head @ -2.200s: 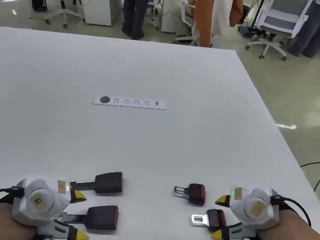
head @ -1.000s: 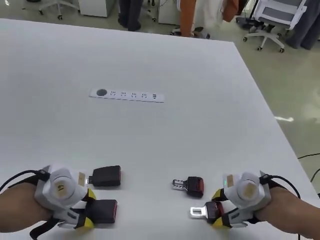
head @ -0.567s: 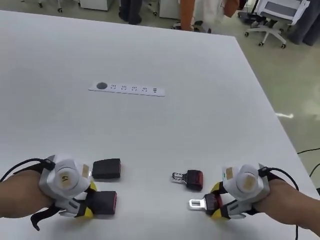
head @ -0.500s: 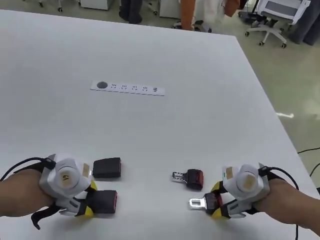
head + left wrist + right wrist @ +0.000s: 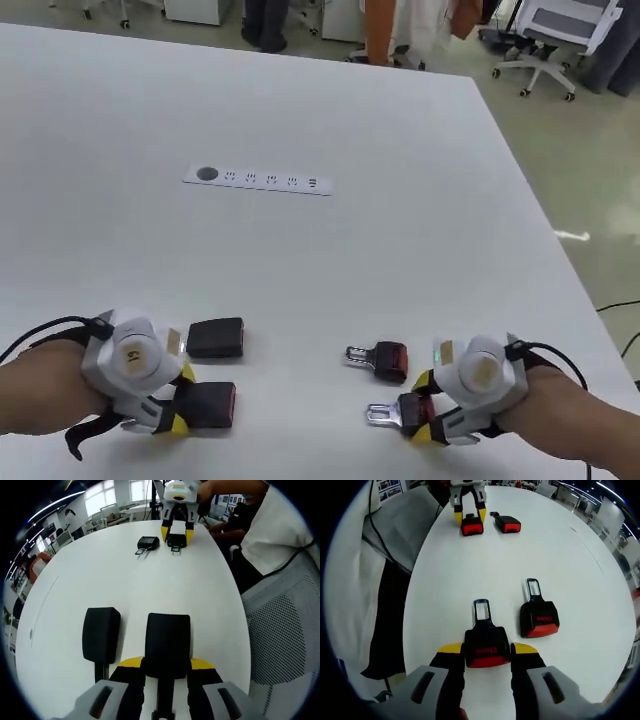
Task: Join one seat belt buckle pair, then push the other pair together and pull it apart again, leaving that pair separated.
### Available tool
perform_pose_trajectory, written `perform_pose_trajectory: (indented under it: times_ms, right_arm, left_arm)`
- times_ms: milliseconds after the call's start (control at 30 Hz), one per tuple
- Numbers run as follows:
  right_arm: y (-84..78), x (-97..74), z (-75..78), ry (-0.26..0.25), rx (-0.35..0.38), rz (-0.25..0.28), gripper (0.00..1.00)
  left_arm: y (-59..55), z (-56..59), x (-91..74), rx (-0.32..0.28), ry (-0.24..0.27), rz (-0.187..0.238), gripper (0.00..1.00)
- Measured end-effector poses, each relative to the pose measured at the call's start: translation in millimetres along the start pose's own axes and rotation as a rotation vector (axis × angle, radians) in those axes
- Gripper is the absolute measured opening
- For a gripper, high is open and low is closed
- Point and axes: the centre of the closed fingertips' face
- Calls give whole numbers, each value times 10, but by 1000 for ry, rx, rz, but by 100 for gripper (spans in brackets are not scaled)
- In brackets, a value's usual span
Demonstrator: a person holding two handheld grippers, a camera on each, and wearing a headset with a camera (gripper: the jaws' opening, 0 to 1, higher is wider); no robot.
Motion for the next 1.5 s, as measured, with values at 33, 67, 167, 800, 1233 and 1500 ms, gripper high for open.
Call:
perform_pose_trajectory:
  times_ms: [33, 67, 167, 800, 1233, 1500]
  right_arm:
    - [35, 21, -13, -1, -3, 5, 34]
    - [50, 40, -14, 0, -2, 8, 34]
    - [148, 116, -71, 4, -3, 22, 34]
    - [851, 585, -205, -15, -3, 128, 34]
    - [1304, 865, -162, -50, 20, 192, 34]
    - [1446, 954, -213, -41, -5, 179, 33]
  left_arm:
    - [5, 3, 0, 0, 0, 0, 33]
    - [7, 3, 0, 0, -1, -2, 33]
    - [0, -3, 5, 3, -3, -5, 33]
    - [3, 6, 6, 15, -19, -7, 33]
    - [37, 44, -26, 19, -20, -5, 33]
    - [12, 31, -28, 19, -20, -5, 33]
Point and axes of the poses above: the centre of the closed fingertips' face, and the gripper's own axes: x roughly forward along the fingers, z roughly to its right, y roughly out of its top, and after that the axes turned 7 degrees about z, right-handed
